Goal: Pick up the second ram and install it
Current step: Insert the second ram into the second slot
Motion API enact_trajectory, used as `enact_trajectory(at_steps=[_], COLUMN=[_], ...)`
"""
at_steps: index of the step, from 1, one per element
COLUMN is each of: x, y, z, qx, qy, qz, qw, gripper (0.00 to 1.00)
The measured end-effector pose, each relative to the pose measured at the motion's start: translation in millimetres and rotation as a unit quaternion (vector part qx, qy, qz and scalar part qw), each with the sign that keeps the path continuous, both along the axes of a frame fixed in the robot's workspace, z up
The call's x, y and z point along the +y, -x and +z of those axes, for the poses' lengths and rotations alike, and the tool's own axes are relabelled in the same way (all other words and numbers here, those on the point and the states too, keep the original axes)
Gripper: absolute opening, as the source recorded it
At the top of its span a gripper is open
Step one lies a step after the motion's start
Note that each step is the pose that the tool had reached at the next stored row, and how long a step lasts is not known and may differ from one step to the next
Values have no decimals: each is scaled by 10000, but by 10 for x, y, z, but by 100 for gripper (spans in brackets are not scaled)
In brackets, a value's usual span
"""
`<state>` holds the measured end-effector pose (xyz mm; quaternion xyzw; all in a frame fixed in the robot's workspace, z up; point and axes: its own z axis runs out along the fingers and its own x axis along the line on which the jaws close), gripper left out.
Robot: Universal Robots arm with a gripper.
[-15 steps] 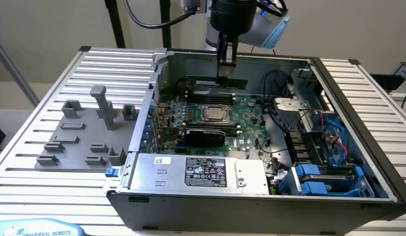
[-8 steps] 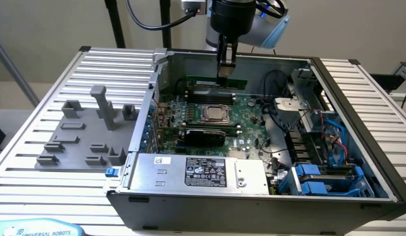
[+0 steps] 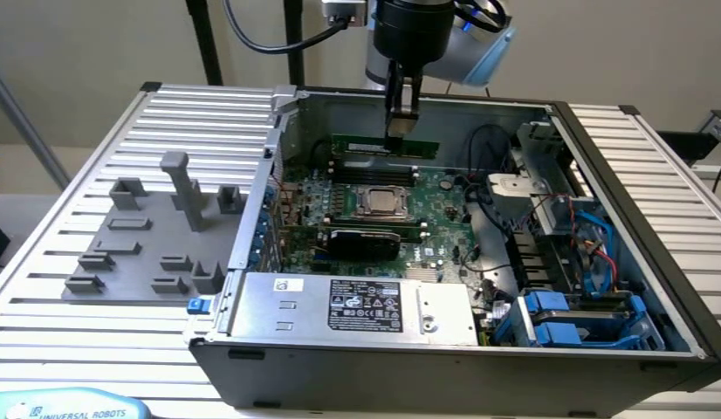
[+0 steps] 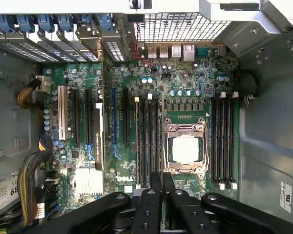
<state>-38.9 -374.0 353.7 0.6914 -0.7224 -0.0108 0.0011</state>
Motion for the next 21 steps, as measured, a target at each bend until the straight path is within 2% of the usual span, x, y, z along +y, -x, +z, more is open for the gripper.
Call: enact_trajectory(at_steps=[4, 21], x=[0, 0], y=[0, 0], z=[-8, -316], qx=[0, 0], qy=[2, 2], qz=[0, 49], qw=[10000, 10000], gripper=[13, 13])
